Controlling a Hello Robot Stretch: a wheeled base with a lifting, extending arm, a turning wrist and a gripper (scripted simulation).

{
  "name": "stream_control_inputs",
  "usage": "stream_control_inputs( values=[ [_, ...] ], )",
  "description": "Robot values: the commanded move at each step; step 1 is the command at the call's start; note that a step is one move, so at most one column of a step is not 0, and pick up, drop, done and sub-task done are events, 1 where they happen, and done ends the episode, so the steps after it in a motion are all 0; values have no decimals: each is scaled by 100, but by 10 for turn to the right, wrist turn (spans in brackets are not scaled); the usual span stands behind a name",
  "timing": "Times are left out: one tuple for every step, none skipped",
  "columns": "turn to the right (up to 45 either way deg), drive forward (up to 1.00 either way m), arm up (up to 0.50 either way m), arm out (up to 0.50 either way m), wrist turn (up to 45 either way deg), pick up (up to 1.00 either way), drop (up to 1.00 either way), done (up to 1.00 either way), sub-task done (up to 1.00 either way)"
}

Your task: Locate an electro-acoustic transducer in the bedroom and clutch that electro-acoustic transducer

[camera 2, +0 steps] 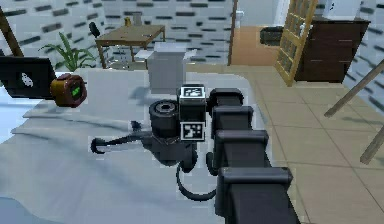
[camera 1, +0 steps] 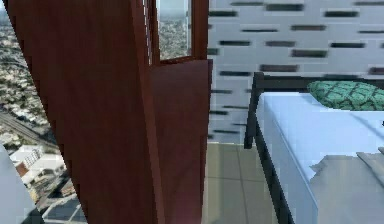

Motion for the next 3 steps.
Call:
stream_control_inputs(
  values=[
    [0,0,0,0,450,0,0,0,0],
    [0,0,0,0,150,0,0,0,0],
    [0,0,-30,0,0,0,0,0,0]
  ],
)
